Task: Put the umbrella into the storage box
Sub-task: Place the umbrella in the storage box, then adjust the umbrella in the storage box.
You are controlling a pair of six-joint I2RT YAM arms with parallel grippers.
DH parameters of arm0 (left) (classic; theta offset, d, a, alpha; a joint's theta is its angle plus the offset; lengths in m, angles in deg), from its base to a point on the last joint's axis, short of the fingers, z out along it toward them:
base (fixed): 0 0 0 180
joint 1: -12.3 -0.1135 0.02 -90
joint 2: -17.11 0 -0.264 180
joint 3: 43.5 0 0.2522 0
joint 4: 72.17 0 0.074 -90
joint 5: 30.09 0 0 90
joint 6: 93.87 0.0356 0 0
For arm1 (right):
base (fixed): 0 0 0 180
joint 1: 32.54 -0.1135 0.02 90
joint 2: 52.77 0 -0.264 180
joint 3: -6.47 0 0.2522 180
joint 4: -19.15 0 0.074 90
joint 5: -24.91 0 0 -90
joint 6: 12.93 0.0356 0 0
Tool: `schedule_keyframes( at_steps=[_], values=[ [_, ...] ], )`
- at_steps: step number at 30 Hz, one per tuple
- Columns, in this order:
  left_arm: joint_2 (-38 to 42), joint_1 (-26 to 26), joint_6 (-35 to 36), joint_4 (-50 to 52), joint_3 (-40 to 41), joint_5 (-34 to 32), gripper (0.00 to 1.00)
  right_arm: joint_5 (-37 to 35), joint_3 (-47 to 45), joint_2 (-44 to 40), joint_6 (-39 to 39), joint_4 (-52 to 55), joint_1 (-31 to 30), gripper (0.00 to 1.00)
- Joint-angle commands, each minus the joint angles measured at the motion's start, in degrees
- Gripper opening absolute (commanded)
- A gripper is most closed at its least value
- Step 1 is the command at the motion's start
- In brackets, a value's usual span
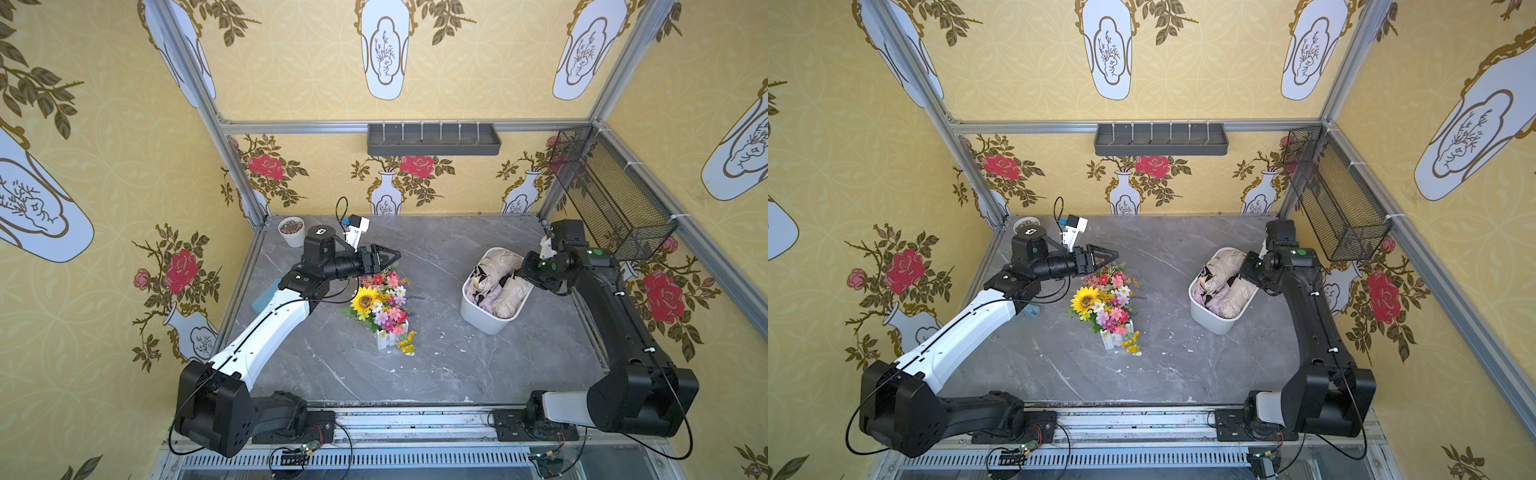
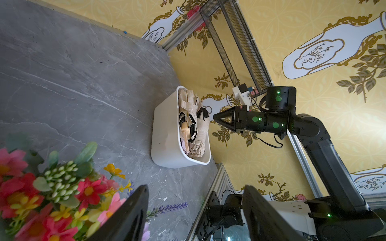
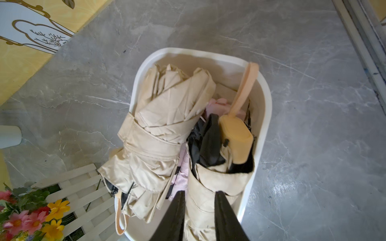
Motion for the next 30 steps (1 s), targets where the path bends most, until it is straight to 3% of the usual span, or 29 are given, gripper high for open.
schedule_keyframes(
  at_steps=[1,12,21,30],
  values=[
    [-0.60,-0.08,-0.15,-0.67,-0.02,0.83,0.76,4.15,1.40,1.66,-1.78,-4.77,-0.45,0.27],
    [-1.78,0.01,-0.86,-1.00,-0.79,1.16,0.75,6.39,6.67,10.89,-3.48,-9.18,-8.40,0.25],
    [-1.81,0.01,-0.64,-1.00,-0.35,1.25,0.75,4.94,4.56,15.87,-6.11,-6.26,-8.88,0.22],
    [-2.35,0.01,-0.63,-1.08,-0.20,1.40,0.75,5.75,3.77,14.73,-7.82,-0.23,-8.83,0.19]
  ],
)
